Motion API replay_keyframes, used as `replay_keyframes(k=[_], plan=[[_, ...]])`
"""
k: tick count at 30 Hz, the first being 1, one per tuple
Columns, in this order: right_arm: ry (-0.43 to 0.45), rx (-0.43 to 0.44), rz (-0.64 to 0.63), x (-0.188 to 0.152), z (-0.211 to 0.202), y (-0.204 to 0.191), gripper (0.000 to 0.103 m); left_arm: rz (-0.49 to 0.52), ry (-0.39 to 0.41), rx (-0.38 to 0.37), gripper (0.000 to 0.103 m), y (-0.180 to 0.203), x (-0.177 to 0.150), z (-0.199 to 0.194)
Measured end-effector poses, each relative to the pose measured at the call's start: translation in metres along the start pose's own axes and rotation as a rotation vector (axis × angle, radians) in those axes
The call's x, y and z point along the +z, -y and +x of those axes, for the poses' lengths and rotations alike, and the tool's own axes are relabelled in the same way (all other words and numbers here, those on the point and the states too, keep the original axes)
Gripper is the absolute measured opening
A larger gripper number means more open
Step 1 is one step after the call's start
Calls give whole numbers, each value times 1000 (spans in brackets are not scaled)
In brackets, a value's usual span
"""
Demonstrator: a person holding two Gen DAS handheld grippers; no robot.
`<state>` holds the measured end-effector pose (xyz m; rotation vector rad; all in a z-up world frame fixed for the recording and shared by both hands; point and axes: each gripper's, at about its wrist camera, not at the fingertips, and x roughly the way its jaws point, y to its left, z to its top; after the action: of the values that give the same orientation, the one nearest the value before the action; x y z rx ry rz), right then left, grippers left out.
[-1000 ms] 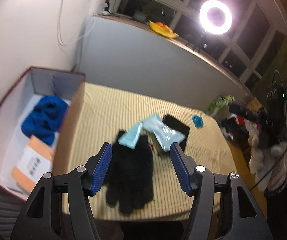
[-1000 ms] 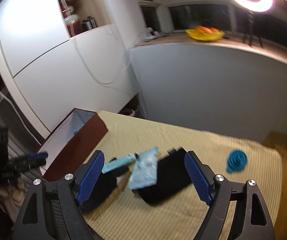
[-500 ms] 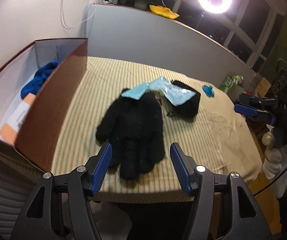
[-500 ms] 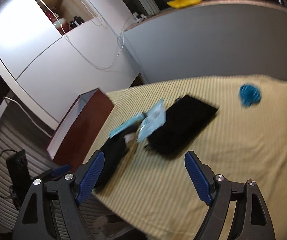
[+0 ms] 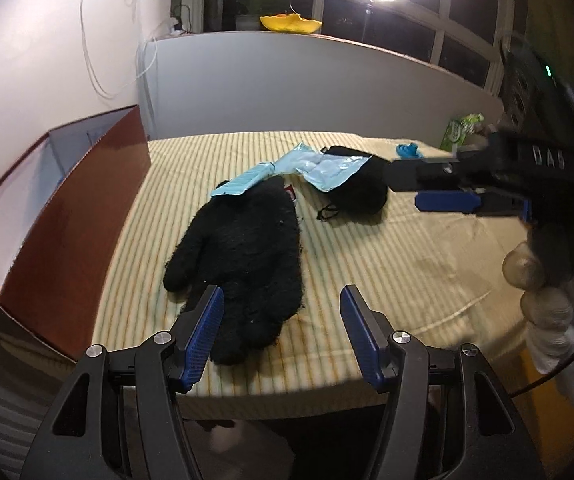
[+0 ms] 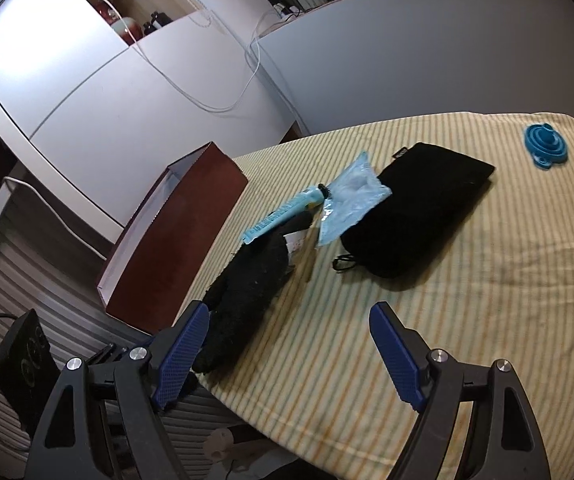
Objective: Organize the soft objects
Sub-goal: 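Move the right gripper back to the black glove on the bed, then close the right gripper on the black glove and lift it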
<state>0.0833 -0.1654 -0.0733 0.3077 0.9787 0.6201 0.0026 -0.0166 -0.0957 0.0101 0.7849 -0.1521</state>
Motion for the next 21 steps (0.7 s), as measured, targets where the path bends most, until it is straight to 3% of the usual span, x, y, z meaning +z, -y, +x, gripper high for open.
replay_keyframes(k=[8,15,18,21], plan=[[-74,6,8,4,47,-15,76,30,-7,18,60,3,-6,20],[-115,-2,41,8,80,-20,61,46,5,24,60,2,-6,29],[-146,-9,45,8,93,-21,50,64,5,30,60,5,-7,33],[-166,-9,57,9,102,-21,40,72,-1,43,51,5,-8,41]])
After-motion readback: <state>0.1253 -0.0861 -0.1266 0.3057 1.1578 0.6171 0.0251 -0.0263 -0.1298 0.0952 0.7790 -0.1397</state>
